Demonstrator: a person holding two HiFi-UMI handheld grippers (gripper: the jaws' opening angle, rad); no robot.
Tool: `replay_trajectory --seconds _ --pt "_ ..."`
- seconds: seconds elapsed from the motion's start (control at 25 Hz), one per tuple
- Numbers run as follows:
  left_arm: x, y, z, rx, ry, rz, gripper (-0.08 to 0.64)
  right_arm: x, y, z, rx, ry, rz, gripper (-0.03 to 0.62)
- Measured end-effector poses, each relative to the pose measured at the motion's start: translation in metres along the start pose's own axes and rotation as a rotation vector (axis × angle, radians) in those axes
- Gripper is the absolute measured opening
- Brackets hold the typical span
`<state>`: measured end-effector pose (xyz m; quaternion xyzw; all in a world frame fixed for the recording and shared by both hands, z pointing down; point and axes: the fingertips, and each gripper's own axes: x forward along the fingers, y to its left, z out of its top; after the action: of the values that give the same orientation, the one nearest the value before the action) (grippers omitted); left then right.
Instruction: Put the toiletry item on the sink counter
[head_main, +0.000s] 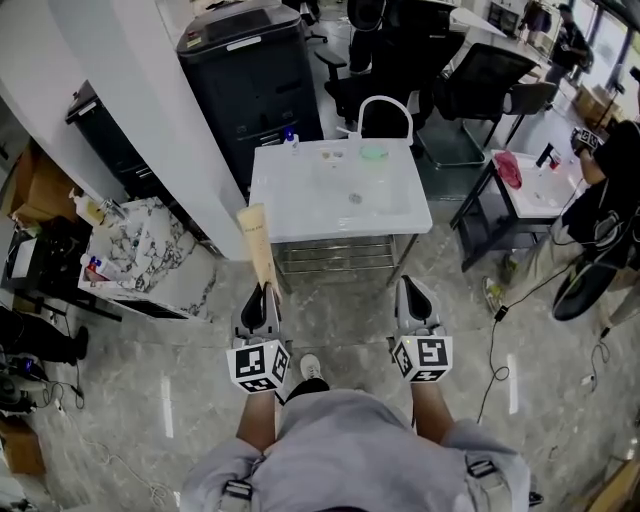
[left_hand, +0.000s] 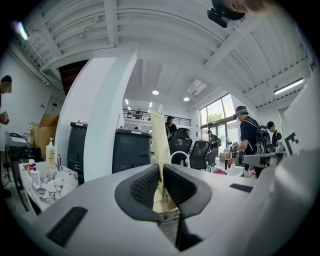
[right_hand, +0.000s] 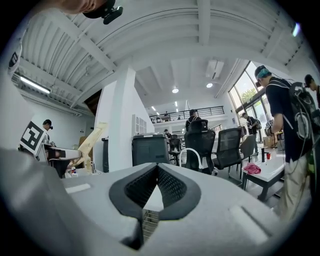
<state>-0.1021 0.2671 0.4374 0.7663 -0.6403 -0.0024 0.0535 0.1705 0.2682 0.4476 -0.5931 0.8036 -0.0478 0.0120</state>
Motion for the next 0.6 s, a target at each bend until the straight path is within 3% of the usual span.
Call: replay_trajectory --seconds 0.6 --pt "0.083 0.092 0.019 0.002 0.003 -0.047 0.034 0.108 0.048 0.009 -0.005 -0.02 -0.055 0.005"
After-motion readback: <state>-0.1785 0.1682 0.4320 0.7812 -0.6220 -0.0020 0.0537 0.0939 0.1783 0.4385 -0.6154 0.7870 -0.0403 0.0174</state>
